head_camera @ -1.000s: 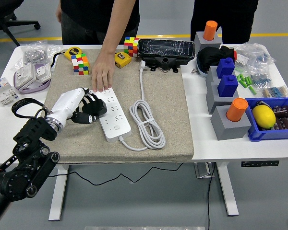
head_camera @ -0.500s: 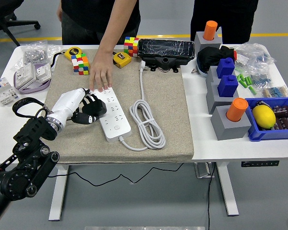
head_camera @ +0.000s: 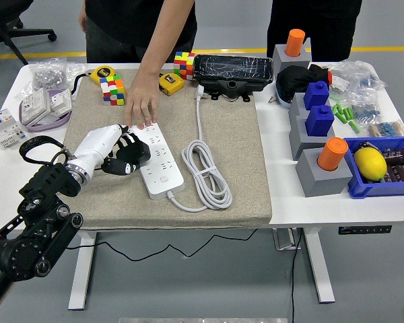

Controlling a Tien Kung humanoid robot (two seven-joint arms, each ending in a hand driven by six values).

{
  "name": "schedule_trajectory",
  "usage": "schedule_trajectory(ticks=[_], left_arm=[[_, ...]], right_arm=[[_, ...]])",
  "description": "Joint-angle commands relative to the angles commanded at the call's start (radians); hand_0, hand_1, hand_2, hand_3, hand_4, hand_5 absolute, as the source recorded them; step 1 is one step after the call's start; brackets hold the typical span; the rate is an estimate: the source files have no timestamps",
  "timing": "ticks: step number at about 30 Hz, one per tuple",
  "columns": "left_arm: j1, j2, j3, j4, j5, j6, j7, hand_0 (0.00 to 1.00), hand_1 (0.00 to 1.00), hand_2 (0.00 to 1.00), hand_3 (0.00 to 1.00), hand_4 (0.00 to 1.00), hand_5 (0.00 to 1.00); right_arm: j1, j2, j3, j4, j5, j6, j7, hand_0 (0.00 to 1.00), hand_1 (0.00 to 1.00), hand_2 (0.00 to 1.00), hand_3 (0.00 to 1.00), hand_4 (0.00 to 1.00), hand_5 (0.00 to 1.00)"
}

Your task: Pick up the plug,place it near the board,insert it into the board,press the button

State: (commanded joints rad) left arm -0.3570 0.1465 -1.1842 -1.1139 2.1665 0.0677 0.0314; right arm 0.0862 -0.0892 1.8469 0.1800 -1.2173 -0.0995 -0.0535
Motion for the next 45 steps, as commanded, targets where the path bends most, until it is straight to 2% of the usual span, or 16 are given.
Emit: schedule_trajectory(ticks=[14,30,45], left_arm=[[0.004,0.0,0.002,0.003,0.016,-0.005,0.003,0.249,0.347,0.409,0.542,0.766,0.002],[-0.004,0.011,0.007,0.011,0.034,0.002,-0.001,0.253,0.351,0.408,0.538,0.762,0.002],[-0.014,0.022,0.028,0.01,0.055,-0.031,0.008,0.257,0.357,0.409,0.535,0.75,0.002]], right_arm=[[-0.007,-0.002,0.004,0.0,-0.002,-0.001,-0.002,0.786,0.737,0.725,0.754,0.998,0.981],[-0.005,-0.005,0.003,0.0,0.0,-0.001,-0.001,0.786,0.734,0.725,0.754,0.998,0.982],[0.001,-0.007,0.002,0.0,0.005,-0.002,0.001,0.786,0.737,0.725,0.754,0.998,0.981]])
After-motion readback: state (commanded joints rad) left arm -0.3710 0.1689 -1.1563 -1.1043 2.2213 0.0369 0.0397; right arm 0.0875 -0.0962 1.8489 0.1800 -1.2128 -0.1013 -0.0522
